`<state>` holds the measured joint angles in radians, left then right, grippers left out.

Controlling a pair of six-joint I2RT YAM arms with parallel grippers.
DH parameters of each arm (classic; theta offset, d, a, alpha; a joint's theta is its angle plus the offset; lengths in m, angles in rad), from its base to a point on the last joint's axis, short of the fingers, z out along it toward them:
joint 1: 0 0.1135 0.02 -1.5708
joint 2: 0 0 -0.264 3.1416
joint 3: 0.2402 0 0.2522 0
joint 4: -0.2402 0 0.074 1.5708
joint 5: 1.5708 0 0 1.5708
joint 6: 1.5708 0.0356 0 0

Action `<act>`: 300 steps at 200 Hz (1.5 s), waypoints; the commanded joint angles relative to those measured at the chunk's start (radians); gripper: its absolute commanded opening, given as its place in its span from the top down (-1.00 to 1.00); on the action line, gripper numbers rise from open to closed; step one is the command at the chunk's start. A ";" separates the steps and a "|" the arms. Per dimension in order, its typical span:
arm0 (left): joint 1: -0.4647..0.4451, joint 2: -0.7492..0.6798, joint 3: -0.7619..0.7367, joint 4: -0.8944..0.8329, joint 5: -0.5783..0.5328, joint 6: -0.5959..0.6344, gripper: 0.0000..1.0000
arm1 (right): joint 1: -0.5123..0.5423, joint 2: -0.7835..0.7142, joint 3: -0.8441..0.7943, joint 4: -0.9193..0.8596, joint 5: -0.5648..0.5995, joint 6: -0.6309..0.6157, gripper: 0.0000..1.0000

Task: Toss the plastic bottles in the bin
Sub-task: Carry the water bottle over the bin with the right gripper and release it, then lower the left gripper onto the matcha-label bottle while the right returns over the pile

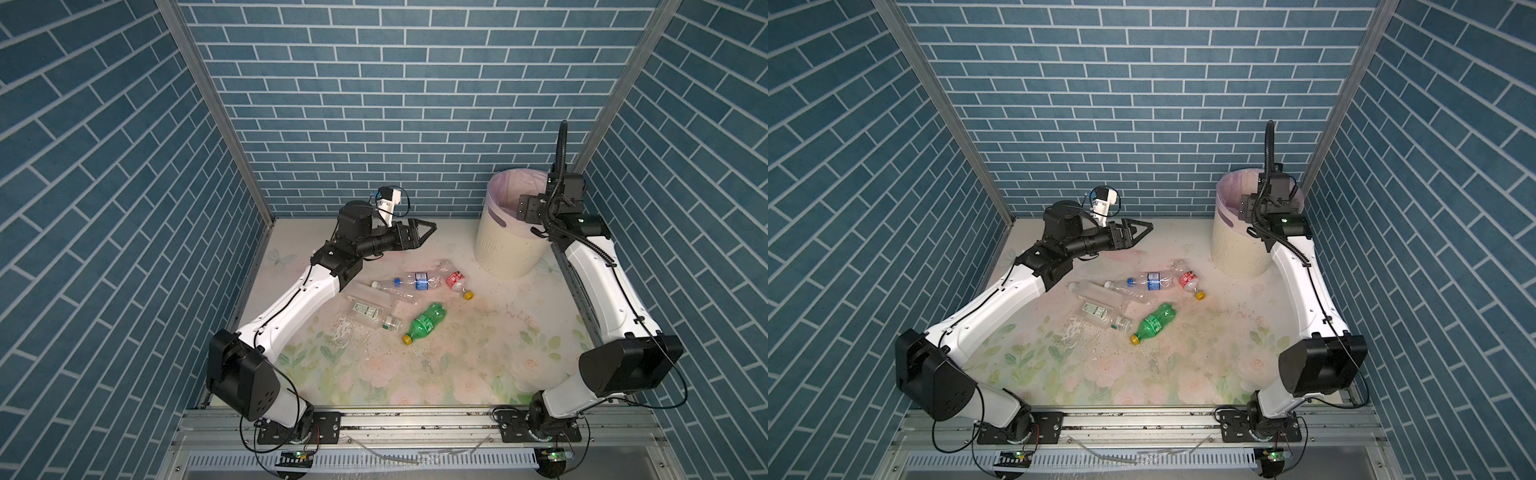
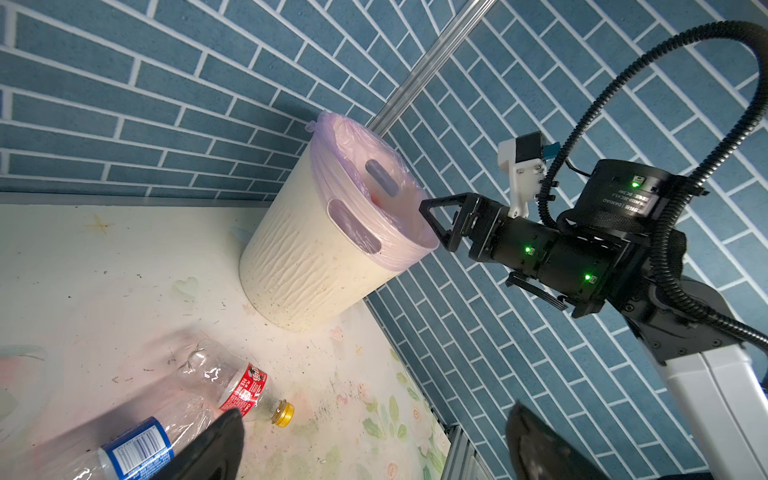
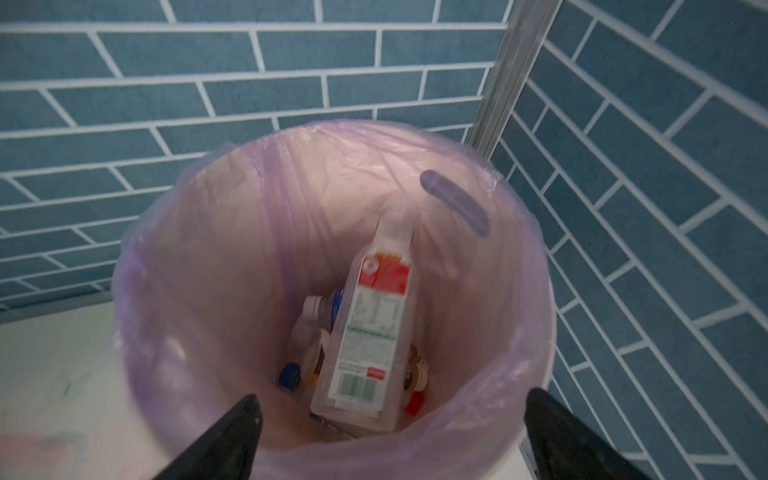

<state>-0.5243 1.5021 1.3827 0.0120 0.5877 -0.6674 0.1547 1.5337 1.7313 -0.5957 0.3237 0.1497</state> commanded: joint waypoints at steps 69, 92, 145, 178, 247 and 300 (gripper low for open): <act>-0.005 -0.028 -0.007 -0.047 -0.163 0.113 -0.99 | 0.016 -0.235 -0.085 0.083 -0.183 0.119 -0.98; -0.003 -0.012 0.040 -0.155 -0.230 0.223 -0.99 | 0.043 -0.251 -0.138 0.103 -0.215 0.131 -0.98; 0.053 -0.018 -0.092 -0.096 -0.334 0.226 -0.99 | 0.175 -0.260 -0.193 0.137 -0.213 0.077 -0.98; 0.058 0.027 0.014 -0.364 -0.480 0.202 -0.99 | 0.255 -0.206 -0.227 0.162 -0.244 0.063 -0.98; 0.262 0.012 -0.106 -0.678 -0.375 -0.248 -0.99 | 0.429 -0.072 -0.361 0.291 -0.354 0.032 -0.98; 0.336 0.027 -0.154 -0.793 -0.426 -0.499 -0.99 | 0.549 0.040 -0.399 0.383 -0.379 0.059 -0.98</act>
<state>-0.2115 1.5307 1.2129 -0.6868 0.1757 -1.0016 0.6651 1.5467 1.3643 -0.3023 -0.0269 0.2092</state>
